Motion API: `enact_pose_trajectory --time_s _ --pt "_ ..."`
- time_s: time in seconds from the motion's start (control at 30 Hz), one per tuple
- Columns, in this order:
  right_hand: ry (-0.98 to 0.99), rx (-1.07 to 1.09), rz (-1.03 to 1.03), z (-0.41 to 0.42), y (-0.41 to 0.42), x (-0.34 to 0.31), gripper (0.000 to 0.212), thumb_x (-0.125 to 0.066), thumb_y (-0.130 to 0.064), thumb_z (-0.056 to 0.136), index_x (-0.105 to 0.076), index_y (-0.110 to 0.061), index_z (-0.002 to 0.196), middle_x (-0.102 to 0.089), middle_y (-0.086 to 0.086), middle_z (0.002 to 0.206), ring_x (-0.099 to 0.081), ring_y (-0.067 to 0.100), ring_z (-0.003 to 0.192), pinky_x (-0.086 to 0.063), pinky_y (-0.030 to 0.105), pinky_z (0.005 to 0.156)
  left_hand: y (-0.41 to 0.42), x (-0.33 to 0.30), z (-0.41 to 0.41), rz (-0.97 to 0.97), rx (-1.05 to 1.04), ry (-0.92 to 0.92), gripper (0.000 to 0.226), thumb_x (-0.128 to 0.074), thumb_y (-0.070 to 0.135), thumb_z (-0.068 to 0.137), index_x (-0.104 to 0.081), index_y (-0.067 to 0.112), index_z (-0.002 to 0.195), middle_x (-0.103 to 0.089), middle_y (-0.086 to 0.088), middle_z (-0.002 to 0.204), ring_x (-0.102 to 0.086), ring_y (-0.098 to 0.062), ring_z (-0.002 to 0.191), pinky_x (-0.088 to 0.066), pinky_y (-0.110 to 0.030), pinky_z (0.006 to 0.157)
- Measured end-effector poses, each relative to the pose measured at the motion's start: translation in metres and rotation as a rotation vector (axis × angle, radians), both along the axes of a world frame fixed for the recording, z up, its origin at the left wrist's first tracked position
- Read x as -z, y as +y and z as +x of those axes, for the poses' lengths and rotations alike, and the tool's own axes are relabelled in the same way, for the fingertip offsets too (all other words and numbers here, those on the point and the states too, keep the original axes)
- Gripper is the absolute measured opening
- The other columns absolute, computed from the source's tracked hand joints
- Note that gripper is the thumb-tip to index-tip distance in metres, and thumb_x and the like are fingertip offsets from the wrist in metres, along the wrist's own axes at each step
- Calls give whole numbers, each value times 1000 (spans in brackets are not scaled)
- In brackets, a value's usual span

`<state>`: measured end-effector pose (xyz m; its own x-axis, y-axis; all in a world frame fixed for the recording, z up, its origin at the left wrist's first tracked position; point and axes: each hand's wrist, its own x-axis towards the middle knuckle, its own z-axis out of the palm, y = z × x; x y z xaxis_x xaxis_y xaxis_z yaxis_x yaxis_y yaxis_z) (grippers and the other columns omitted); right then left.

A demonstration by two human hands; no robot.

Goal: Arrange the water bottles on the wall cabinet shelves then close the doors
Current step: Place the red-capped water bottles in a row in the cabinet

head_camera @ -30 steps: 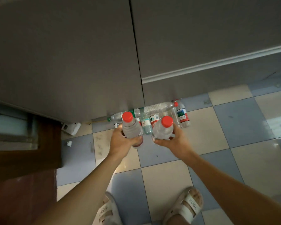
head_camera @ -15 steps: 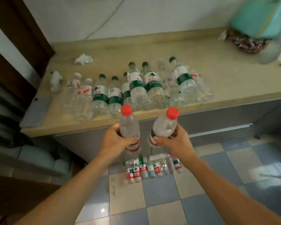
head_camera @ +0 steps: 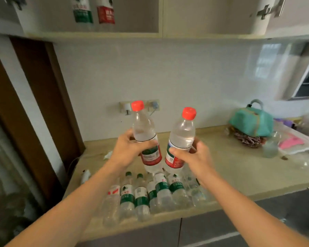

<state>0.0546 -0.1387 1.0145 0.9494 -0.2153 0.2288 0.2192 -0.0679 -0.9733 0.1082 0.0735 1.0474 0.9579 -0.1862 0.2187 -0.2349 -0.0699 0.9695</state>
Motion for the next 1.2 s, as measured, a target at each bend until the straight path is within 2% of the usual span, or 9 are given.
enact_pose_trajectory --time_s 0.23,0.4,0.5,0.57,0.73,0.87,1.03,1.1,1.2 --pt "-163 -102 23 89 -3 -105 48 -90 -44 54 -70 -38 97 -77 -10 101 -74 8 93 -56 29 77 3 -104 52 -152 -97 -90 36 -91 24 67 -75 35 97 -78 7 100 -74 -10 89 -56 -42 83" --pt "-248 -160 113 145 11 -183 44 -91 -29 68 -71 -23 107 -78 -4 98 -76 13 89 -56 34 73 21 -177 83 -314 -283 -214 43 -87 28 73 -70 32 112 -75 15 100 -70 -14 101 -56 -41 83" --pt "-320 -181 126 173 23 -230 39 -88 -27 73 -72 -23 108 -78 -3 98 -76 13 85 -59 38 73 37 -222 99 -351 -320 -299 50 -87 32 66 -69 34 113 -74 20 96 -72 -6 93 -56 -38 81" --pt "-370 -205 120 191 33 -258 37 -86 -25 77 -71 -22 110 -78 -2 99 -76 14 86 -59 37 72 49 -250 111 -351 -327 -354 49 -88 34 66 -68 34 110 -75 20 93 -72 0 84 -57 -34 76" --pt "-459 -196 81 229 59 -313 36 -87 -28 76 -71 -24 109 -78 -3 98 -77 15 85 -59 36 71 69 -305 146 -326 -381 -445 43 -88 33 72 -68 28 110 -75 8 104 -73 -12 94 -60 -38 78" --pt "-454 -129 50 256 79 -343 37 -91 -32 71 -71 -26 102 -78 -6 90 -77 13 78 -61 37 67 80 -334 176 -312 -388 -478 41 -90 36 70 -69 26 104 -76 7 98 -74 -10 83 -60 -36 77" --pt "-450 -42 21 288 99 -364 42 -90 -36 71 -70 -18 105 -78 -2 83 -77 13 71 -62 33 59 81 -347 224 -201 -418 -490 44 -90 40 70 -67 24 103 -74 5 99 -72 -17 91 -60 -38 81" --pt "-450 -29 51 299 106 -369 41 -89 -35 74 -69 -15 103 -78 -1 76 -76 14 67 -58 28 50 81 -344 243 -120 -451 -523 47 -88 44 71 -66 24 107 -72 6 102 -71 -16 92 -59 -35 79" --pt "-449 -31 50 315 110 -374 39 -87 -35 76 -68 -12 100 -77 3 73 -76 19 66 -59 30 51 81 -341 270 -79 -461 -572 48 -83 49 76 -65 25 113 -71 7 103 -71 -13 87 -59 -31 72"
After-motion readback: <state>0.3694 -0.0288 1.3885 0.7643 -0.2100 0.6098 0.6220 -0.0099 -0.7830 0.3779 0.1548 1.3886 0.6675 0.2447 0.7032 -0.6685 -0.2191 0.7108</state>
